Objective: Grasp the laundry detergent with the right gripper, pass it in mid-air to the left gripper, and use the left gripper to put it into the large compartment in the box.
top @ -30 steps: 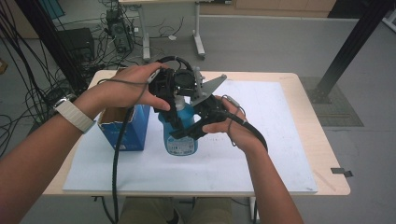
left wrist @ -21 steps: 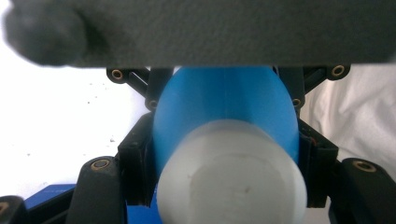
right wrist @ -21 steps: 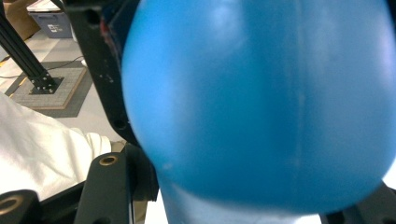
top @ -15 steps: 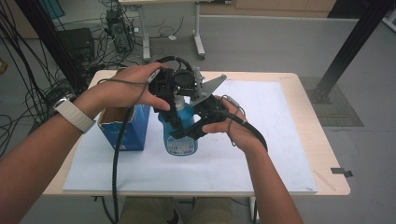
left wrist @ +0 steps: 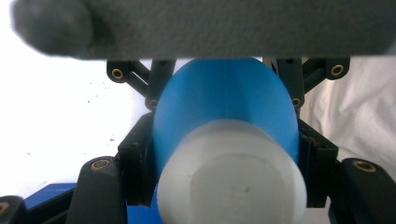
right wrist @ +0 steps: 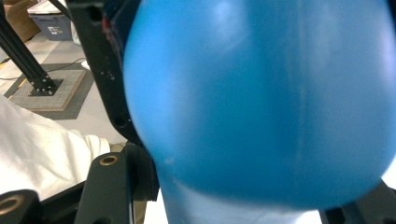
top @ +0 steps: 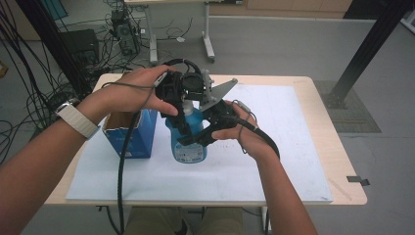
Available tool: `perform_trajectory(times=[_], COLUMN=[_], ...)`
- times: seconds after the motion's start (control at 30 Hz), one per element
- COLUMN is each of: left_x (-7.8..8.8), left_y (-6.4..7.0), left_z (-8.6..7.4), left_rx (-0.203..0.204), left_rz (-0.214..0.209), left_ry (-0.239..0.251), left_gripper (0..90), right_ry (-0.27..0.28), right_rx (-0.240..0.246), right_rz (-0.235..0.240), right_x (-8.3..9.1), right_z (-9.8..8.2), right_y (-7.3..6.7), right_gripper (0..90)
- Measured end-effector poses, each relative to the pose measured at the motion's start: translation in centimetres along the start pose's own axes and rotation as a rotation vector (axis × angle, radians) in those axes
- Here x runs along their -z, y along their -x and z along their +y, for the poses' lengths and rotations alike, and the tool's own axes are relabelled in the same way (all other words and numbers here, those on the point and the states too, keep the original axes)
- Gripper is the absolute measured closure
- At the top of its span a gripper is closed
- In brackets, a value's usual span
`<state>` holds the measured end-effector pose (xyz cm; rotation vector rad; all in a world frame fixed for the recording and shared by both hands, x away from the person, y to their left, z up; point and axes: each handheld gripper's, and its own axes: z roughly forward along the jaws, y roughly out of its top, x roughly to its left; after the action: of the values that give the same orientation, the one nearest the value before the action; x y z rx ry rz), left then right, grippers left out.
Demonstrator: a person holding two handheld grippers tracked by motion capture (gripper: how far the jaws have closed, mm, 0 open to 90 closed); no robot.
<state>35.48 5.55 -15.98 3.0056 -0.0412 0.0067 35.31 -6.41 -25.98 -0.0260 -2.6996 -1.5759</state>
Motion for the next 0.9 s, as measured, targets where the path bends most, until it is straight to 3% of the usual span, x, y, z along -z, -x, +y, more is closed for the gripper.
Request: perform_trajectory(times=[0.83, 0.9], left_x=[0.02, 0.00], left_y=[0.33, 0.29], left_z=[0.14, 0.11], left_rx=[0.000, 0.000], left_rz=[0.017, 0.017], left_ry=[-0.011, -0.024], left_gripper=[37.4, 37.4], right_ry=[0.013, 0.019], right_rx=[0.025, 0.016], right_rz=[-0.001, -0.003], right_x=[-0.13, -0.07], right_z=[-0.10, -0.35], right_y=[-0.06, -0.04], right_gripper=[41.7, 29.2])
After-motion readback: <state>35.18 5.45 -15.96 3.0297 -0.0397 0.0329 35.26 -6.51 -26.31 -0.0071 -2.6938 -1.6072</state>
